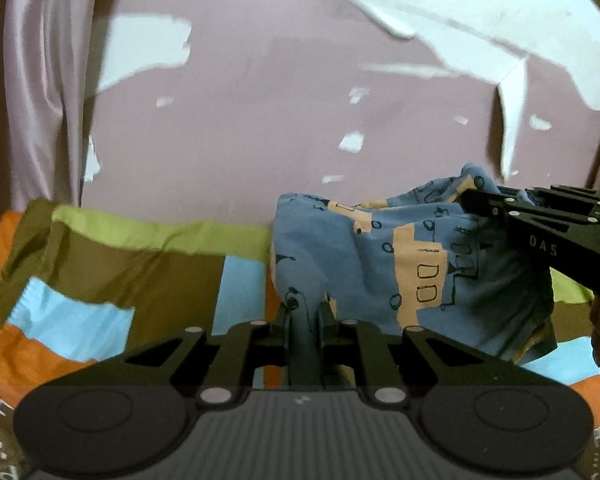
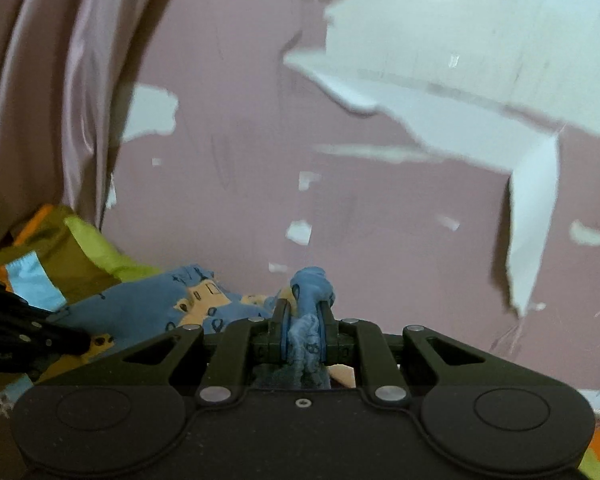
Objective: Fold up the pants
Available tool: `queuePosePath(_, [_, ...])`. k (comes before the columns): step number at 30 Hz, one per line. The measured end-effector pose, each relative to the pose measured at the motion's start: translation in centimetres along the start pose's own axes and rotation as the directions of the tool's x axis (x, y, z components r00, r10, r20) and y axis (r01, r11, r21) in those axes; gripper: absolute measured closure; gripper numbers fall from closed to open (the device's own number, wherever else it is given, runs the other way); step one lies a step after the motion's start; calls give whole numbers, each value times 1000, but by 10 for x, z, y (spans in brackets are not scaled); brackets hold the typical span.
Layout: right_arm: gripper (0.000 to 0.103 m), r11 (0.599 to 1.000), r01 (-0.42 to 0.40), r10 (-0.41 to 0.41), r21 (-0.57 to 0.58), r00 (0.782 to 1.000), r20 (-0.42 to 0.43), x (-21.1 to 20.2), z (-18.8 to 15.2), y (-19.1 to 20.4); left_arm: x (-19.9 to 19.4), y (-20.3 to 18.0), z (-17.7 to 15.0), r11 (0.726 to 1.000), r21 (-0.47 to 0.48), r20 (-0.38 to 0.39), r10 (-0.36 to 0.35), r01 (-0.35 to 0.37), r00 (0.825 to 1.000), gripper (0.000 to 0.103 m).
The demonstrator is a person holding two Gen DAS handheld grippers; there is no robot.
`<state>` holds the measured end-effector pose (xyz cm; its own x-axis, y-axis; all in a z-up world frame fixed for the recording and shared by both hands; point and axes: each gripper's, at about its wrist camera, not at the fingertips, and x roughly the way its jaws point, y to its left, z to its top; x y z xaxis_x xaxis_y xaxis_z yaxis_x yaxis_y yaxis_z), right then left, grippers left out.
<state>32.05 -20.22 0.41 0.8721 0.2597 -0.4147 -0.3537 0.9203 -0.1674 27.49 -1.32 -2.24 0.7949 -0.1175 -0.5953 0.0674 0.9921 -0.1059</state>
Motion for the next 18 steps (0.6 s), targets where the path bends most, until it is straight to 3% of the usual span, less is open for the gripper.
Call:
queuePosePath(5, [89, 999, -16, 14, -28, 996, -88, 28, -23, 4, 19, 6, -16, 1000, 2, -65, 13, -13, 998, 89])
queuePosePath(12, [89, 999, 0, 4, 33, 992, -123, 30, -34, -7, 20, 10, -17, 1000, -2, -82, 5, -5, 997, 88])
queuePosePath(15, [80, 998, 38, -31, 51, 991, -129, 30, -33, -10, 19, 9, -16, 1000, 9, -97, 12, -11, 995, 83])
queuePosePath(18, [62, 996, 60, -50, 67, 990, -134, 25, -34, -16, 18, 12, -15, 1000, 2, -112, 22, -22, 994, 78])
